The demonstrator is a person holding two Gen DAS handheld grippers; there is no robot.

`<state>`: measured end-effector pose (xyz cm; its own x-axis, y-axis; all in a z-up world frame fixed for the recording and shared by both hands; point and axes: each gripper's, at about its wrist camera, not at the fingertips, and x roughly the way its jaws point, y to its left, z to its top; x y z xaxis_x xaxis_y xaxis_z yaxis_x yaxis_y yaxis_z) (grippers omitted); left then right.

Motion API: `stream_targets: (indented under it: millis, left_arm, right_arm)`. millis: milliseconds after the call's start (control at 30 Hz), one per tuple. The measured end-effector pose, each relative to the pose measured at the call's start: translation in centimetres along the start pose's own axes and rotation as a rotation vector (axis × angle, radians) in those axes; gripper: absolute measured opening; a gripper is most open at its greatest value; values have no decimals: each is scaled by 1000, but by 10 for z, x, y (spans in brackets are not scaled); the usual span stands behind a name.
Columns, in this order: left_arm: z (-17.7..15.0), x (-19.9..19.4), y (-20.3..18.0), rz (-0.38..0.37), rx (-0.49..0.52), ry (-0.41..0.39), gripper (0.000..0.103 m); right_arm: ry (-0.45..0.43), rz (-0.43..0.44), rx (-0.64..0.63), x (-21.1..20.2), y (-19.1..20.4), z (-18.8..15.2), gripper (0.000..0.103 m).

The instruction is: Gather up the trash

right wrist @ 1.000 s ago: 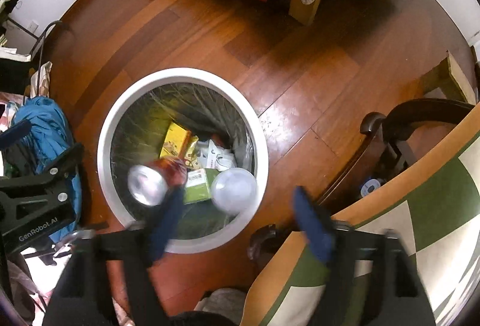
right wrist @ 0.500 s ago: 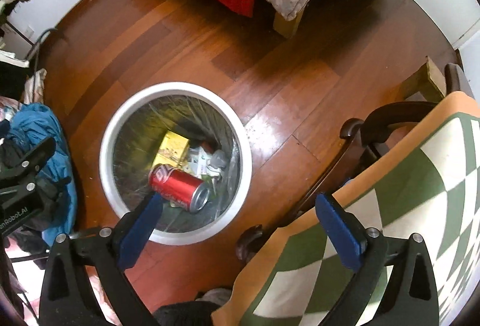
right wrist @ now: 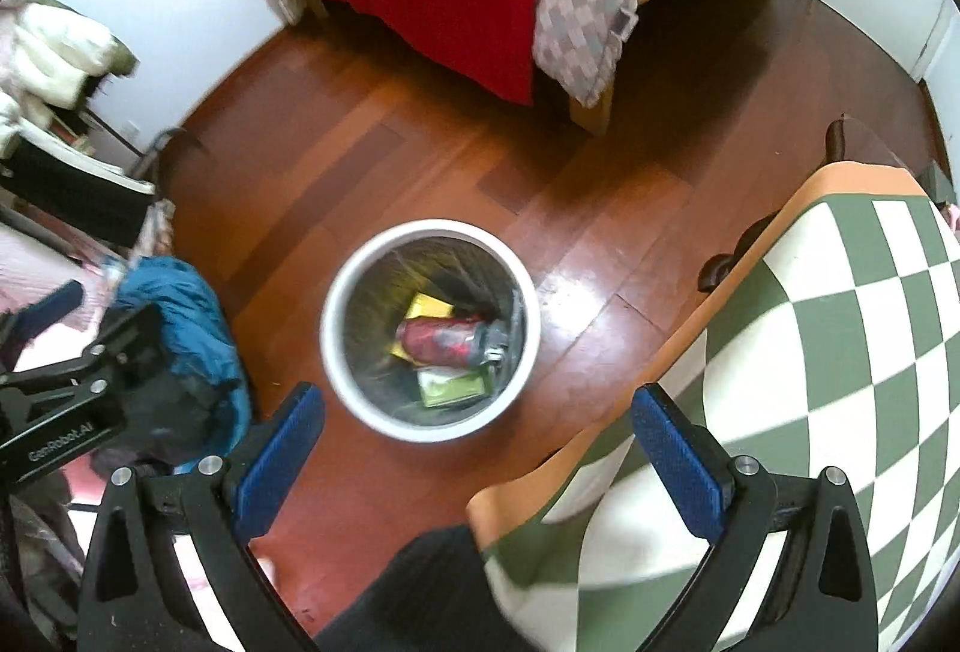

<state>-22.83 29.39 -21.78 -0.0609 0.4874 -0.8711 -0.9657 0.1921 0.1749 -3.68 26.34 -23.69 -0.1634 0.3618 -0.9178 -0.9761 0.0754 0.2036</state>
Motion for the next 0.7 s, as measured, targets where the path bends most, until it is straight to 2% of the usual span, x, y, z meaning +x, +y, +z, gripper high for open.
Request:
stream_targets:
  millis: [167,400,700]
  left_arm:
    - [-8,-49,4,-78,-29,-29,100]
    - [-16,-117,14,-234,-68,-72,103]
    - [-26,-190,25,-348,-93,-125,103]
  right_arm:
    - [-35,85,-12,-55,4,-17,103]
    - [-81,188,-27,-136,11,-40,103]
    - [-105,308,-43,-217,15,-54,103]
